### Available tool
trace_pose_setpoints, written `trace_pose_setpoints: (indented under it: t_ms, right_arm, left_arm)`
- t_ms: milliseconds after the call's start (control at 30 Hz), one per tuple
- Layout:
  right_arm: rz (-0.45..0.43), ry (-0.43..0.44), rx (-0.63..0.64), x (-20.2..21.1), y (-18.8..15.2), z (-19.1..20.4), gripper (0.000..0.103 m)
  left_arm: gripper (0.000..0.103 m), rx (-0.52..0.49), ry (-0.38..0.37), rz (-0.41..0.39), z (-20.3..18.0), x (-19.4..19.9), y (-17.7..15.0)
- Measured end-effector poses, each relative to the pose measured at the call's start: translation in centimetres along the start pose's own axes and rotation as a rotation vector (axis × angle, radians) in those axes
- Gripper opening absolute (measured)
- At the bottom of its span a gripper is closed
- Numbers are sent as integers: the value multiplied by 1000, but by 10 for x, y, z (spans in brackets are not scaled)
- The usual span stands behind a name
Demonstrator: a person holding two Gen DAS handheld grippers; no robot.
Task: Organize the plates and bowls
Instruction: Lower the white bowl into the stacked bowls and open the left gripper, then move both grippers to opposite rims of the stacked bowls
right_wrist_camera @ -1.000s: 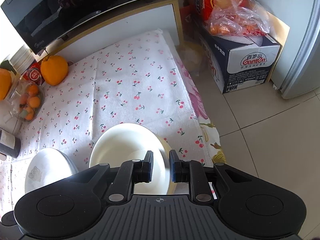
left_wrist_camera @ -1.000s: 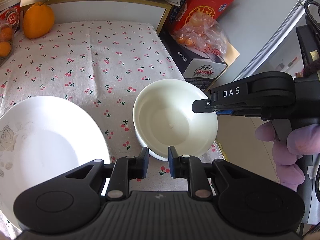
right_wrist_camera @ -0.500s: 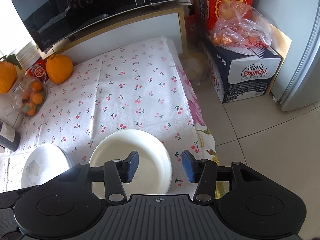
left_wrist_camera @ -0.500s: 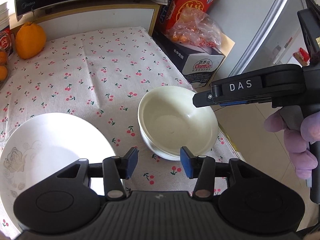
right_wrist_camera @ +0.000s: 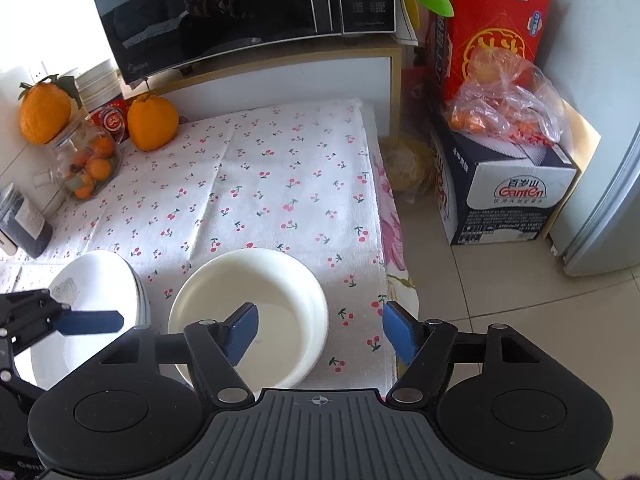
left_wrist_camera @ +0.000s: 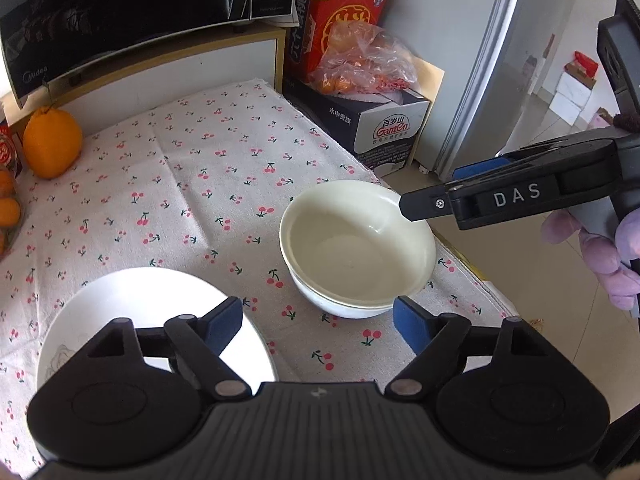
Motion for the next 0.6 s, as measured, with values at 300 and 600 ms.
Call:
trace_pose_setpoints:
  t_ms: [300, 600]
  right_arm:
    - [-46, -1, 137, 14, -19, 2, 85]
    - [-33, -21, 289, 11, -41, 11, 90]
  left_arm:
    - [99, -181, 61, -27, -2, 2, -4]
    - [100, -377, 114, -21, -3, -11, -4]
Point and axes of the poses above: each gripper's, at about its wrist camera, not at the fingertips, and x roughly against the way its jaws point, z to its left, y to its top, the point moved 3 cm from there along -x, roughly the way its jaws point, and after that the axes turned 14 degrees about x, right-handed, at the moved point
